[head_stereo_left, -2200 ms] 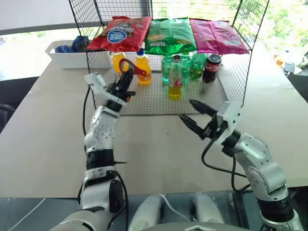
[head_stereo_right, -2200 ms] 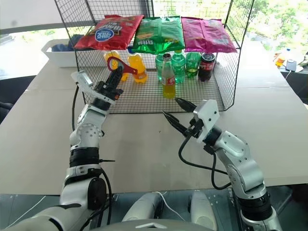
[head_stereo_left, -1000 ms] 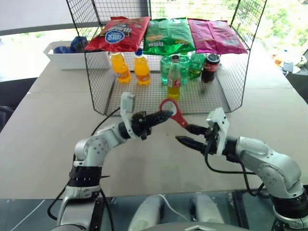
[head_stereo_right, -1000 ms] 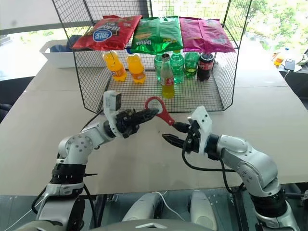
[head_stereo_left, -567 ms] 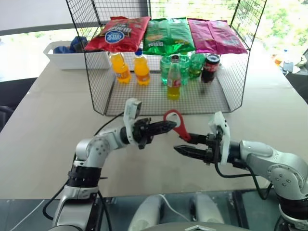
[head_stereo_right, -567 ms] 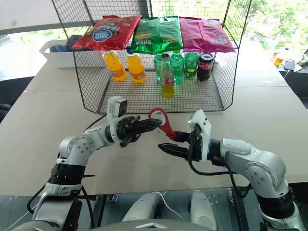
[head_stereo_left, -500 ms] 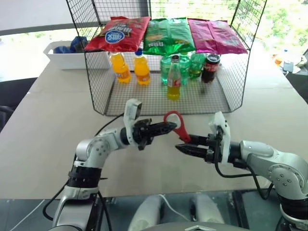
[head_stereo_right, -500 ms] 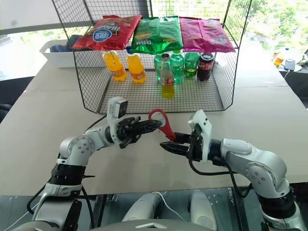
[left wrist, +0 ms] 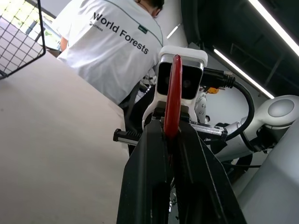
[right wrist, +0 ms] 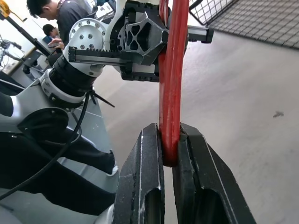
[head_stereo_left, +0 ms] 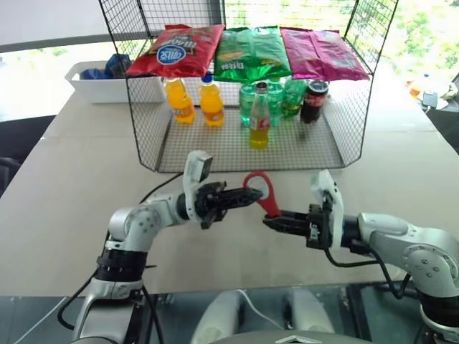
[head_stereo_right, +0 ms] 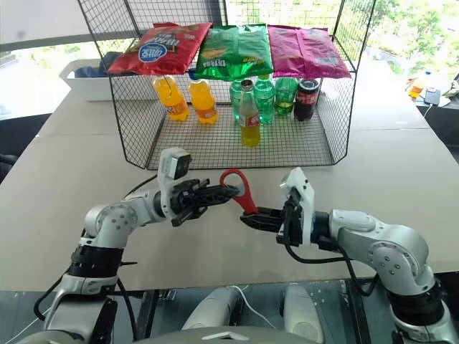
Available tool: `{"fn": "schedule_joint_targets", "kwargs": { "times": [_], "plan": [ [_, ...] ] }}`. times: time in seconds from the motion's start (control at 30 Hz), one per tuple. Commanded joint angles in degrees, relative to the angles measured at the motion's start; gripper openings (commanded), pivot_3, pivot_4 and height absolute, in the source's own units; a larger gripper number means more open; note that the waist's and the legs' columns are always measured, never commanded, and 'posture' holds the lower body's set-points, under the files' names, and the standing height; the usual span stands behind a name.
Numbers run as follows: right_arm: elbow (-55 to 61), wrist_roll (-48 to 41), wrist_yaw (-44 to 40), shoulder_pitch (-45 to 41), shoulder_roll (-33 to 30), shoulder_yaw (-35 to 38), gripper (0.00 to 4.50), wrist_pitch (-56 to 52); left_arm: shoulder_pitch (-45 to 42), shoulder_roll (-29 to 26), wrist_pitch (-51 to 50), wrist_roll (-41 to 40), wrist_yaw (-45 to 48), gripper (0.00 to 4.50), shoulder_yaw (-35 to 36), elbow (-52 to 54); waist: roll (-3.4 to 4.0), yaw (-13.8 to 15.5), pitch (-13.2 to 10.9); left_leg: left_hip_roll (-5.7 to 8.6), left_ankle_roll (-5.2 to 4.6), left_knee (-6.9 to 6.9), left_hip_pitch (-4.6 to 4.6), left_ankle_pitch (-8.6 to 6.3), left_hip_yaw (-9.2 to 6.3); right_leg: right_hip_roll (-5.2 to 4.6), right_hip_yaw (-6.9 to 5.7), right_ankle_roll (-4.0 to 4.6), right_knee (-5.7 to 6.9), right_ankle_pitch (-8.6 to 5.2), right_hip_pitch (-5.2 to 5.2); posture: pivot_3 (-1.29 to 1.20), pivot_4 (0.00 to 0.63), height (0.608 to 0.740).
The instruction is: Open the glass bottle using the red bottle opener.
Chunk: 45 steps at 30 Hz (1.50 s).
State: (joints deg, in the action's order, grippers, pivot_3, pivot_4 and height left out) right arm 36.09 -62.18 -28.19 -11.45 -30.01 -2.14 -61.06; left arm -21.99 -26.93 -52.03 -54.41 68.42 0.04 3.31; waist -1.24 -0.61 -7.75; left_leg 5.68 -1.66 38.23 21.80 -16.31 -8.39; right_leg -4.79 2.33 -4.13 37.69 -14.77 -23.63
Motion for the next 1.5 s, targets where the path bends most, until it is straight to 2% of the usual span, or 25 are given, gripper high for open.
{"fn": "schedule_joint_targets", "kwargs": {
  "times": [0.03, 0.07, 0.1, 0.13, 0.2, 0.27, 0.3, 0.33, 0.4, 0.47, 0.57, 0.7, 0.8, 1.07, 1.33, 1.5],
  "plan": [
    [1.85, -2.43, 1.79, -0.23, 1.54, 0.68, 0.00, 1.12, -0.92, 1.97, 3.43, 3.16, -3.71, 0.75, 0.10, -0.13, 0.00, 0.07, 0.00, 0.00, 0.00, 0.00, 0.00, 0.00, 0.00, -0.01, 0.00, 0.00, 0.00, 0.00, 0.01, 0.00, 0.150, 0.740],
    [1.62, -1.79, 2.71, -0.09, 2.42, 1.16, 0.00, 2.22, -1.18, 2.24, 3.79, 3.27, -3.81, 1.02, 0.43, -0.42, 0.00, 0.07, 0.00, 0.00, 0.00, 0.00, -0.01, 0.00, 0.00, -0.02, 0.00, 0.00, -0.01, 0.00, 0.01, 0.00, 0.150, 0.740],
    [1.35, -1.28, 3.49, -0.09, 3.22, 1.56, 0.00, 3.07, -1.44, 2.42, 3.89, 3.28, -3.92, 1.56, 0.71, -0.70, 0.00, 0.06, 0.00, 0.00, 0.00, 0.00, 0.00, 0.00, 0.00, -0.02, 0.00, 0.00, -0.01, 0.00, 0.01, 0.00, 0.150, 0.740],
    [1.05, -0.74, 4.73, 0.01, 4.25, 2.13, 0.00, 3.93, -1.67, 2.64, 3.61, 2.89, -4.32, 1.91, 1.30, -0.95, 0.00, 0.05, 0.00, 0.00, 0.00, 0.00, 0.00, 0.00, 0.00, -0.02, 0.00, 0.00, 0.01, 0.00, 0.01, 0.00, 0.150, 0.740],
    [0.34, 0.30, 6.81, 0.22, 5.95, 3.17, 0.00, 5.52, -2.13, 2.97, 3.42, 2.42, -5.41, 2.99, 2.39, -1.78, 0.00, -0.05, 0.00, 0.00, 0.00, -0.02, 0.00, 0.00, 0.00, -0.01, 0.01, 0.00, 0.01, 0.00, 0.01, 0.00, 0.150, 0.740],
    [-0.22, 0.97, 7.41, 0.54, 6.46, 3.85, 0.00, 6.70, -2.61, 3.35, 4.33, 2.94, -6.49, 3.87, 3.22, -3.02, 0.00, -0.02, 0.00, 0.01, 0.00, -0.01, 0.00, 0.00, 0.01, -0.01, 0.02, 0.00, 0.02, 0.00, -0.01, 0.00, 0.150, 0.740],
    [-0.46, 1.54, 7.81, 0.73, 6.68, 4.18, 0.00, 7.40, -2.88, 3.68, 5.26, 3.51, -7.18, 4.27, 3.61, -3.59, 0.00, 0.01, 0.00, 0.01, 0.00, -0.01, 0.00, 0.00, 0.01, -0.01, 0.02, 0.00, 0.00, 0.00, -0.02, 0.00, 0.150, 0.740],
    [-0.68, 2.01, 8.27, 0.89, 6.87, 4.44, 0.00, 8.02, -3.16, 4.02, 5.83, 3.74, -7.83, 4.43, 4.01, -4.09, 0.00, 0.05, 0.00, 0.03, 0.00, -0.01, 0.00, 0.00, 0.01, -0.01, 0.01, 0.00, 0.00, 0.00, -0.01, 0.00, 0.150, 0.740],
    [-1.64, 4.22, 9.33, 0.96, 7.24, 5.11, 0.00, 9.90, -4.07, 5.49, 8.43, 4.83, -9.74, 4.43, 5.02, -5.26, 0.00, 0.05, 0.00, 0.03, 0.00, -0.01, 0.00, 0.00, 0.00, -0.01, -0.01, 0.00, 0.00, 0.00, -0.01, 0.00, 0.150, 0.740],
    [-4.66, 11.33, 10.73, 0.33, 7.90, 5.90, 0.00, 15.94, -5.91, 8.10, 14.60, 8.52, -13.04, 4.43, 5.76, -7.93, -0.02, 0.35, -0.01, 0.03, 0.00, 0.00, 0.00, 0.00, 0.00, -0.01, -0.01, 0.00, 0.01, 0.00, -0.01, 0.00, 0.150, 0.740],
    [-12.14, 23.69, 15.10, -3.33, 9.54, 8.09, 0.00, 27.59, -9.57, 11.36, 33.76, 23.49, -18.12, 4.43, 1.80, -16.30, -0.02, 0.53, 0.00, 0.09, 0.01, 0.07, -0.01, 0.01, 0.05, 0.02, 0.00, -0.02, 0.06, 0.01, 0.01, 0.00, 0.150, 0.740],
    [-15.44, 29.09, 15.62, -5.27, 11.34, 8.94, 0.00, 34.01, -15.26, 14.74, 53.12, 35.68, -26.20, 4.43, 0.73, -27.60, -0.02, 0.85, 0.00, 0.10, 0.01, 0.01, 0.04, 0.02, 0.08, 0.18, 0.04, -0.04, 0.04, 0.02, -0.05, 0.00, 0.150, 0.740],
    [-16.14, 31.95, 15.25, -5.74, 12.26, 8.77, 0.00, 37.23, -19.03, 16.32, 61.22, 40.17, -30.11, 4.43, 1.02, -35.14, -0.02, 0.57, 0.00, 0.05, 0.01, -0.09, 0.15, 0.02, 0.08, -0.01, 0.04, -0.03, -0.05, 0.02, -0.16, 0.00, 0.150, 0.740],
    [-14.99, 44.14, 10.48, -3.52, 10.21, 1.00, 0.00, 46.15, -28.19, 19.32, 72.50, 49.60, -40.28, 4.43, -0.65, -52.86, -0.02, 0.00, 0.00, 0.16, -0.01, 0.01, 0.18, 0.01, 0.07, 0.15, 0.00, -0.05, 0.03, 0.02, -0.14, 0.00, 0.150, 0.740],
    [-12.62, 46.49, 11.66, -1.86, 14.55, -1.83, 0.00, 46.25, -37.24, 22.50, 75.74, 52.88, -47.25, 4.43, 0.16, -68.11, -0.03, -0.13, -0.01, 0.15, -0.01, 0.04, 0.18, 0.01, 0.05, 0.18, 0.01, -0.05, 0.08, 0.02, -0.15, 0.00, 0.150, 0.740],
    [-10.49, 47.65, 11.76, 0.13, 16.21, -3.74, 0.00, 45.54, -41.23, 23.34, 75.57, 54.37, -50.45, 4.43, 0.53, -73.32, -0.04, -0.19, -0.01, 0.15, -0.01, 0.03, 0.19, 0.01, 0.06, 0.19, 0.02, -0.05, 0.09, 0.02, -0.16, 0.00, 0.150, 0.740]
  ]
}}
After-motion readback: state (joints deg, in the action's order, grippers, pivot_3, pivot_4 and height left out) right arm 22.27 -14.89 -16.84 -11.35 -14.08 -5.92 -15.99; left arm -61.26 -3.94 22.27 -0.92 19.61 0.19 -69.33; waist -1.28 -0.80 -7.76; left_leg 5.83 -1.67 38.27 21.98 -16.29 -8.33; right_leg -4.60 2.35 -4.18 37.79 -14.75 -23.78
